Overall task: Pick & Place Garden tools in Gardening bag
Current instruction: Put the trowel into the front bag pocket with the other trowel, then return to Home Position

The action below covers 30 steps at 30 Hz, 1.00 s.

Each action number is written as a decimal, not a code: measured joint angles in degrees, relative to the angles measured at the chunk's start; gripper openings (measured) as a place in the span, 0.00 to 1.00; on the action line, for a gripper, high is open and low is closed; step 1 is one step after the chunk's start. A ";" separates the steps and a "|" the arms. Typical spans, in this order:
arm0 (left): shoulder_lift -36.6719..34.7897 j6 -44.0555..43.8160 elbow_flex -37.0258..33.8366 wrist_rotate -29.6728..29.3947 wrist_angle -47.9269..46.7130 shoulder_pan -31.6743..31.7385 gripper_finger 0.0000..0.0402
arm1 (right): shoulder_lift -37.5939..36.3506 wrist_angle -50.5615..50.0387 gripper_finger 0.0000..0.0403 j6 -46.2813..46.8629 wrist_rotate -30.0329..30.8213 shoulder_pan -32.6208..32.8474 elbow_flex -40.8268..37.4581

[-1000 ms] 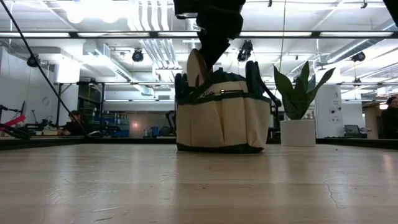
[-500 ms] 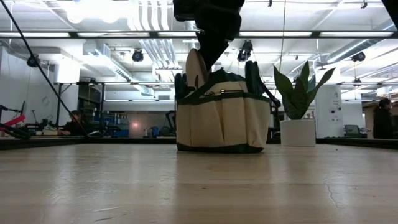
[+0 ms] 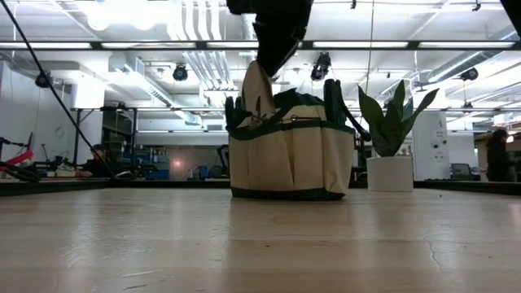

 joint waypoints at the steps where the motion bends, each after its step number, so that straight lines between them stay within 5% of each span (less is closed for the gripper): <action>1: -0.05 0.13 0.00 -0.05 -0.40 0.00 0.46 | -0.10 -0.37 0.36 0.01 0.02 0.02 0.58; 9: -0.65 -1.27 0.00 -2.08 -7.93 0.02 0.46 | -0.69 -2.57 0.39 3.62 0.14 0.03 6.90; 15: -0.96 -1.55 0.00 -2.10 -17.94 0.12 0.34 | -5.45 0.08 0.24 8.17 -2.06 -0.07 7.32; 18: -0.69 0.53 0.00 -2.10 -21.73 0.13 0.19 | -8.71 4.11 0.08 9.44 -4.32 -0.34 4.78; 21: -0.67 1.43 -0.54 -2.08 -22.21 0.26 0.04 | -11.99 11.65 0.04 10.02 -6.83 -0.39 1.27; 30: -0.70 6.82 -10.12 3.25 -10.43 1.47 0.01 | -26.04 35.30 0.02 6.47 -12.46 -0.23 -18.55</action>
